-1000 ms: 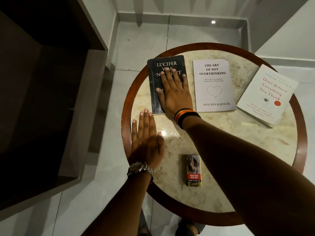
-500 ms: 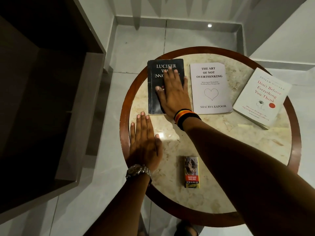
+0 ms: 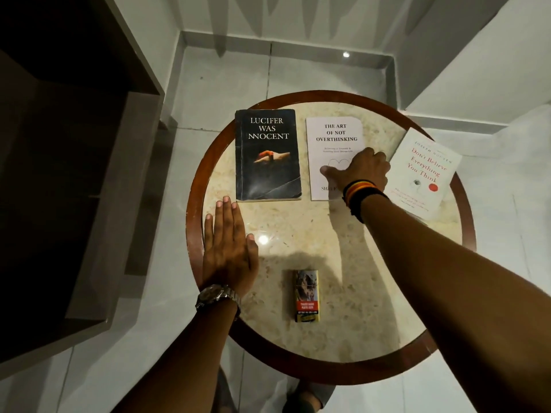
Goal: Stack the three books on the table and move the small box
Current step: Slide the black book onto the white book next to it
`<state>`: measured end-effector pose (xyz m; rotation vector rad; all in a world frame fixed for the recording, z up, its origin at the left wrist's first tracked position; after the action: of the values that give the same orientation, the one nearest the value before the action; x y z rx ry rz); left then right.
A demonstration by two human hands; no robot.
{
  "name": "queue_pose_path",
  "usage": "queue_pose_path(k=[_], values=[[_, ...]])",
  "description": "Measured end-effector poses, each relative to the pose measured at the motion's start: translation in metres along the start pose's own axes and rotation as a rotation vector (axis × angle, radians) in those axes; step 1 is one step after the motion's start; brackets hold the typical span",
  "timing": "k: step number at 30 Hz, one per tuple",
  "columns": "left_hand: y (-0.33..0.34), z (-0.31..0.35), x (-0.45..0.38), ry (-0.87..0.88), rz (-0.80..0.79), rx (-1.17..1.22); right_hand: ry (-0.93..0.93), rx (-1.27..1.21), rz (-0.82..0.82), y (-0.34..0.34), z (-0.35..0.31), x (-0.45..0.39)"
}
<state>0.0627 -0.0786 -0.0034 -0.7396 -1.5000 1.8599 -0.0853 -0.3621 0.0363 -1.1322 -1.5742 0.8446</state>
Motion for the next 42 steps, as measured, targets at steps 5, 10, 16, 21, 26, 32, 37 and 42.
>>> queue_pose_path(k=[5, 10, 16, 21, 26, 32, 37, 42], values=[[0.004, -0.002, -0.001, -0.012, -0.01, 0.01, 0.143, -0.08, -0.12, -0.002, 0.009, -0.025], [0.004, -0.002, -0.001, -0.005, -0.002, 0.029, 0.246, -0.254, -0.216, 0.001, 0.018, -0.031], [0.003, -0.002, -0.001, -0.003, -0.008, 0.027, 0.218, -0.434, -0.211, -0.014, 0.02, -0.035], [0.004, -0.002, -0.001, -0.007, -0.025, 0.039, 0.138, -0.604, -0.272, -0.039, 0.004, -0.038], [0.003, -0.002, -0.001, -0.006, -0.017, 0.048, 0.125, -0.891, -0.365, -0.024, -0.044, -0.015], [0.004, -0.002, 0.0, 0.001, -0.004, 0.052, 0.066, -0.757, -0.438, 0.044, -0.072, 0.008], [0.006, -0.001, 0.0, 0.006, -0.003, 0.043, 0.023, -0.66, -0.468, 0.062, -0.071, -0.006], [0.009, -0.002, 0.0, 0.003, -0.038, 0.043, 0.049, -0.696, -0.287, 0.055, -0.068, -0.003]])
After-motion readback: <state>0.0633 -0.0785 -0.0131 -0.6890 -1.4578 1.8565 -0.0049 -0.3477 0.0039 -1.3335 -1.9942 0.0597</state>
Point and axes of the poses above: each hand's wrist, its own x-axis away from the middle knuckle, its own y-axis out of the palm, z = x × y, the point moved 10 cm from there along -x, towards the middle knuckle, and after that the axes turned 1 degree about z, right-handed, at the moved point
